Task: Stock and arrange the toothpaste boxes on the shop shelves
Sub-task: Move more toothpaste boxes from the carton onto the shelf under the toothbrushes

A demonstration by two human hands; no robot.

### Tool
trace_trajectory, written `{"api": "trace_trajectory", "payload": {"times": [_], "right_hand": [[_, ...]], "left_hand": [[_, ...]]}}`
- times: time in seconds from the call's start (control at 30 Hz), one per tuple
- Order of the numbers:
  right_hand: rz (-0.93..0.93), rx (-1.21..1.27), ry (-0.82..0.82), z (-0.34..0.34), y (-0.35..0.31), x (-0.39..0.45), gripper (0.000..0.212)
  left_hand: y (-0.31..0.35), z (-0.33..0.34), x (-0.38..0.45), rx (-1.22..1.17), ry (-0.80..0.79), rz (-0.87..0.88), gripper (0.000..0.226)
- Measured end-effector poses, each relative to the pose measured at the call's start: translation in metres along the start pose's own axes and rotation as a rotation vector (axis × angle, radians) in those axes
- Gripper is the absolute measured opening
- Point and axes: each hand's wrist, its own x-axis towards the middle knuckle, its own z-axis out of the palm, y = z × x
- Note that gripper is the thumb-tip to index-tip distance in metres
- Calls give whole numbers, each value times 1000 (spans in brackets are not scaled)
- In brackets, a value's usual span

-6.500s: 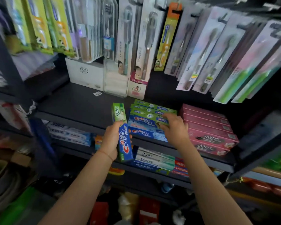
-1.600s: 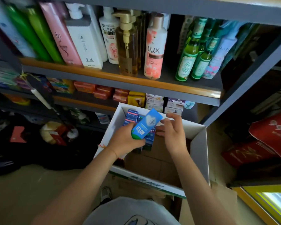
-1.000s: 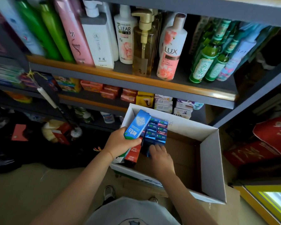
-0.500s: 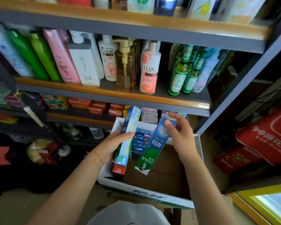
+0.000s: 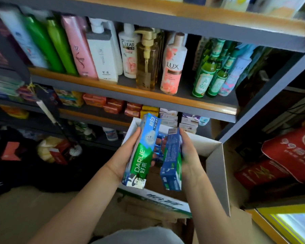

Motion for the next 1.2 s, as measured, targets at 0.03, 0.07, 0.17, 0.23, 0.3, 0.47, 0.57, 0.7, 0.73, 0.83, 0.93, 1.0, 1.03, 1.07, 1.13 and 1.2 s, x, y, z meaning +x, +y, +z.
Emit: {"api": "trace_trajectory", "payload": {"times": [0.03, 0.07, 0.17, 0.23, 0.3, 0.47, 0.57, 0.7, 0.73, 0.83, 0.93, 1.0, 1.03, 1.07, 1.13, 1.2], "right_hand": [[16, -12, -18, 11, 8, -5, 54], [18, -29, -26, 23, 19, -8, 53], [-2, -81, -11, 65, 64, -6, 57], [-51, -204, 34, 102, 96, -2, 55], [-135, -376, 40, 150, 133, -6, 38], [-268, -697, -84, 269, 238, -4, 24], [-264, -792, -128, 329, 296, -3, 43], [-251, -805, -165, 389, 348, 2, 54], [-246, -805, -166, 401, 358, 6, 51], [-217, -880, -174, 433, 376, 24, 47], [-154, -981, -296, 461, 388, 45, 54], [-41, -985, -406, 481, 394, 62, 51], [30, -956, -459, 493, 396, 73, 51], [81, -911, -501, 504, 400, 86, 50], [134, -791, -515, 531, 405, 112, 40], [164, -688, -499, 564, 405, 137, 26]], "left_hand": [[2, -8, -6, 12, 27, 13, 65], [5, -16, -15, 25, 42, 25, 65], [23, -48, -55, -6, 69, 41, 67], [39, -82, -89, 32, 98, 81, 62], [55, -126, -130, 86, 125, 116, 44], [104, -241, -236, 130, 237, 279, 35], [126, -293, -286, 95, 279, 321, 57], [150, -340, -328, 60, 307, 402, 53], [156, -351, -334, 62, 326, 428, 53], [176, -384, -341, 55, 408, 492, 50], [201, -414, -342, 35, 463, 520, 44], [224, -433, -341, 50, 485, 508, 37], [237, -445, -339, 55, 495, 506, 32], [250, -455, -337, 50, 500, 505, 29], [280, -476, -332, 12, 519, 507, 29], [315, -497, -327, -45, 564, 490, 35]]}}
